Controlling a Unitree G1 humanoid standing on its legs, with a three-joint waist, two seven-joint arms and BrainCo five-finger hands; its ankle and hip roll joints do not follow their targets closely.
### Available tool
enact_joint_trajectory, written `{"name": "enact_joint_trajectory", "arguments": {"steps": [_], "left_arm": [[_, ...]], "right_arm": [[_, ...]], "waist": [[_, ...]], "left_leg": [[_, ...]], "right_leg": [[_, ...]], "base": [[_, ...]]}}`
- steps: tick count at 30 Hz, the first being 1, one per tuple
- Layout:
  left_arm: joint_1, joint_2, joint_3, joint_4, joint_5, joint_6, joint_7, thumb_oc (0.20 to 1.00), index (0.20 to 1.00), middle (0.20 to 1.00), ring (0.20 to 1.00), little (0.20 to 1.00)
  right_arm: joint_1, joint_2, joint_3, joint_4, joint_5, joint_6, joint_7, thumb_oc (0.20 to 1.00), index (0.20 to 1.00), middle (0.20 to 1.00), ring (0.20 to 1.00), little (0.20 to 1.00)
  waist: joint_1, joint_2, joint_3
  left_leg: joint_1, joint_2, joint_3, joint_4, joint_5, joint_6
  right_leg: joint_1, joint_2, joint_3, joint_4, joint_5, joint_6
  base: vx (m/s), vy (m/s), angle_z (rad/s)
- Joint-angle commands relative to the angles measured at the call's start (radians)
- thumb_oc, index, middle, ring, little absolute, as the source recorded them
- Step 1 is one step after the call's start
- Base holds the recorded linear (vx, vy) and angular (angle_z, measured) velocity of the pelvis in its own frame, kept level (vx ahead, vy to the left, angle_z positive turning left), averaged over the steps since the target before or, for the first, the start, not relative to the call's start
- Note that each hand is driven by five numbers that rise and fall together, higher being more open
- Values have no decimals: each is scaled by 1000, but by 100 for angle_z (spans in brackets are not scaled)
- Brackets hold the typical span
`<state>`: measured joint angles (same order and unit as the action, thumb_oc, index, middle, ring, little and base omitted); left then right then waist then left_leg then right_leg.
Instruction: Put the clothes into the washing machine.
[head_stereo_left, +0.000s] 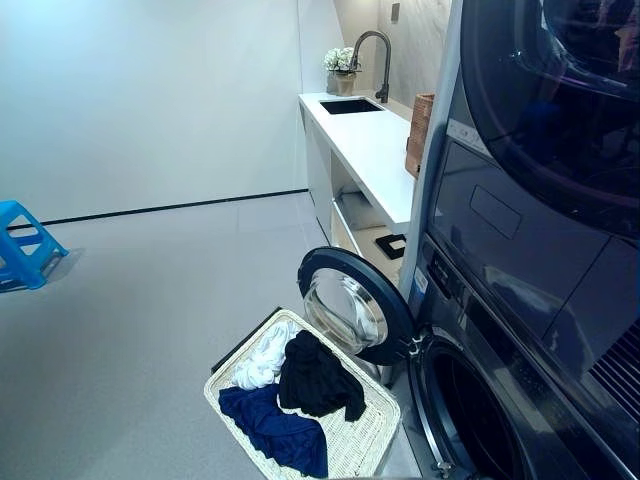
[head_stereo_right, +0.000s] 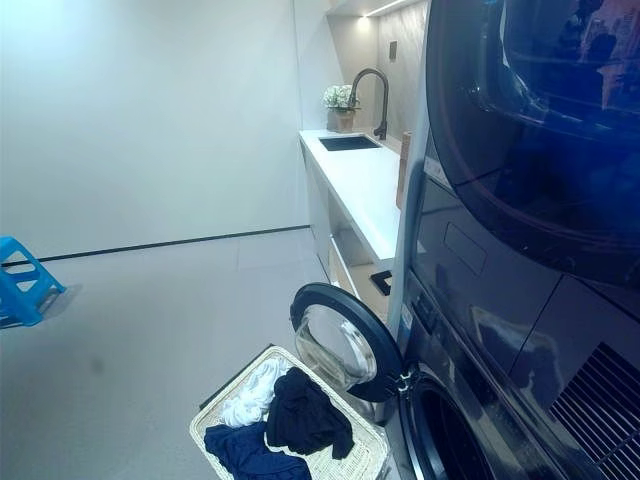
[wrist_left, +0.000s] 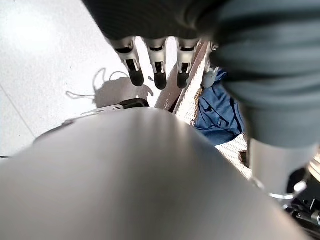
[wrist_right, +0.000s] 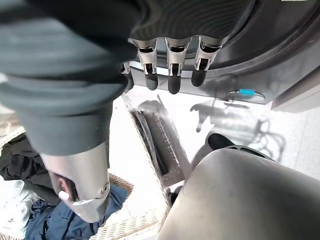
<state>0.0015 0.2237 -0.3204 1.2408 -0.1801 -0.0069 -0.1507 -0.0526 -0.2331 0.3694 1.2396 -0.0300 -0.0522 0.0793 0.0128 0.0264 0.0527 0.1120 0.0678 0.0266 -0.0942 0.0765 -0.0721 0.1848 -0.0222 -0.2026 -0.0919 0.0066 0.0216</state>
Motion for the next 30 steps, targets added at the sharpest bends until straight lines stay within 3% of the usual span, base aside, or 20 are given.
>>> {"name": "enact_joint_trajectory", "arguments": {"steps": [1,5,9,15,19,25,29,30], "left_arm": [[-83,-56,32,56,-16,-30,81,1000,1000,1000,1000,1000],[-84,-50,42,62,11,-34,132,1000,1000,1000,1000,1000],[-81,-42,52,66,54,-44,206,1000,1000,1000,1000,1000],[-106,-21,35,58,200,-78,418,1000,1000,1000,1000,1000],[-140,-7,1,45,264,-81,529,1000,1000,1000,1000,1000],[-223,6,-60,28,336,-39,645,1000,1000,1000,1000,1000],[-287,10,-85,37,365,23,685,1000,1000,1000,1000,1000],[-300,11,-91,41,390,65,724,1000,1000,1000,1000,1000]], "right_arm": [[-58,41,32,56,-40,51,55,1000,1000,1000,1000,1000],[-60,42,31,84,19,111,135,1000,1000,1000,1000,1000],[-57,40,20,83,65,105,169,1000,1000,1000,1000,1000],[-62,34,21,60,163,92,210,1000,1000,1000,1000,1000],[-73,26,42,46,153,92,219,1000,1000,1000,1000,1000],[-123,13,80,15,184,77,188,1000,1000,1000,1000,1000],[-156,4,92,1,192,60,178,1000,1000,1000,1000,1000],[-161,-1,94,-8,199,58,176,1000,1000,1000,1000,1000]], "waist": [[-2,-41,56],[7,-46,61],[12,-51,65],[8,-54,87],[2,-54,112],[-15,-57,184],[-33,-57,234],[-41,-57,248]], "left_leg": [[61,-112,76,7,-128,73],[61,-112,71,7,-126,73],[59,-110,74,7,-124,71],[36,-107,86,7,-112,68],[9,-106,98,7,-103,69],[-58,-111,113,28,-95,78],[-105,-116,126,50,-93,82],[-114,-117,133,59,-95,84]], "right_leg": [[-23,-3,24,24,-10,58],[-21,-2,19,24,-11,57],[-20,-2,15,21,-8,58],[-49,-1,25,24,1,59],[-85,-3,39,27,11,61],[-163,-2,89,37,32,63],[-217,-3,127,49,47,65],[-227,-3,136,52,50,65]], "base": [[37,2,0],[53,0,0],[73,8,0],[34,21,-1],[-8,45,-5],[-56,54,-17],[-14,85,-13],[35,62,-8]]}}
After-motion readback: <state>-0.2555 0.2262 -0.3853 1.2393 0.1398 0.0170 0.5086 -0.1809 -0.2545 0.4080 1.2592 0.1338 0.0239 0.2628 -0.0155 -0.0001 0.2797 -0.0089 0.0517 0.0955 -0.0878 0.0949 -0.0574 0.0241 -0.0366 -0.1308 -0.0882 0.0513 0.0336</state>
